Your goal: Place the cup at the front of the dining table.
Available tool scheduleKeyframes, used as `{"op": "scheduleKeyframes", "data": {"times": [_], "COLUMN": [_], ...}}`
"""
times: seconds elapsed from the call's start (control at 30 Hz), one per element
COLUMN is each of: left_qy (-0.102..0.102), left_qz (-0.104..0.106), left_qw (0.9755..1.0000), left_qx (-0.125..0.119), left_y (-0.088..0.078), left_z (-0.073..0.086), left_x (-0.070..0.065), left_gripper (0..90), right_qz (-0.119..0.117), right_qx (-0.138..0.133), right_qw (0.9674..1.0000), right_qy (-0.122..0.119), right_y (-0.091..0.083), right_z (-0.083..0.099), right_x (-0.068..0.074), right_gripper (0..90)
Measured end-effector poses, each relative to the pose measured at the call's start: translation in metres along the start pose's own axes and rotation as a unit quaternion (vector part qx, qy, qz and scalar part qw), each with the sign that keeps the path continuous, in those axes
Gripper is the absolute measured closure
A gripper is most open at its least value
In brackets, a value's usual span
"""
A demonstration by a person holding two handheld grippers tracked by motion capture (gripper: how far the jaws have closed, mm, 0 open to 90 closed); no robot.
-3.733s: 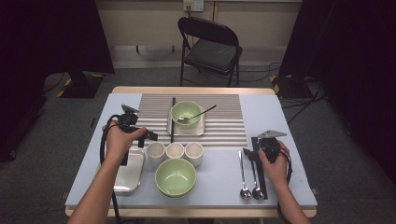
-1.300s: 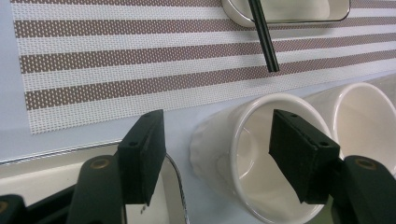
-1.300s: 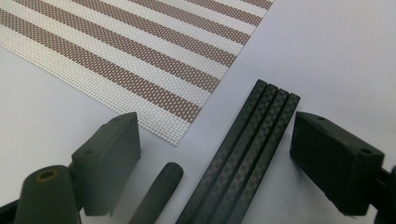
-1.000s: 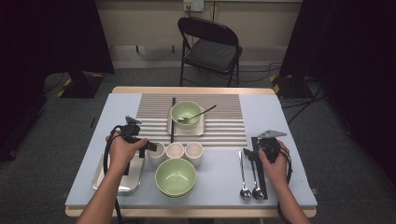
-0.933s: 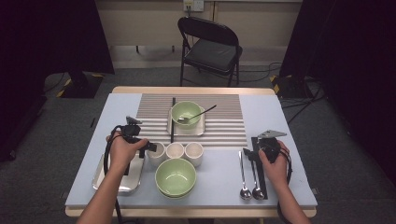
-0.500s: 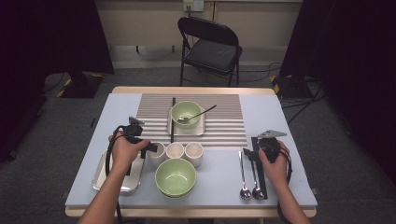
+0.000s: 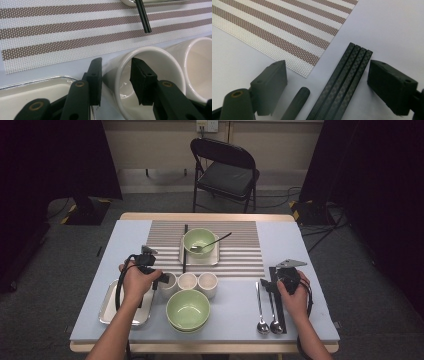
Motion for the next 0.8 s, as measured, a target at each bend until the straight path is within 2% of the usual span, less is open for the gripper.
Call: {"op": "scheduleKeyframes", "data": {"times": [0.4,0.8], "left_qy": [-0.008,-0.024], "left_qz": [-0.016,-0.019], "left_qw": [0.9997,0.9993], "left_qx": [0.015,0.022], "left_y": [0.0027,0.0049], "left_z": [0.0041,0.0070], "left_x": [0.0039,0.0054], "left_gripper": [70.2,73.2], "right_qz": [0.000,0.000], "right_qx": [0.000,0.000], "right_qw": [1.0000,1.0000], "right_qy": [0.000,0.001], "right_y": [0.0000,0.0000], "right_z": [0.0000,0.0000], "right_x": [0.0000,0.0000], "right_gripper": [15.1,15.1]}}
Point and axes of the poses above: each handheld gripper's, and its own axes: y roughly forward along the jaws, z roughly out of its underside, x roughly to its left, the point moved 9 cm from there along y, roughly forward along the jaws, and after that the axes turned 2 degrees about -y, right-handed, at the moved point
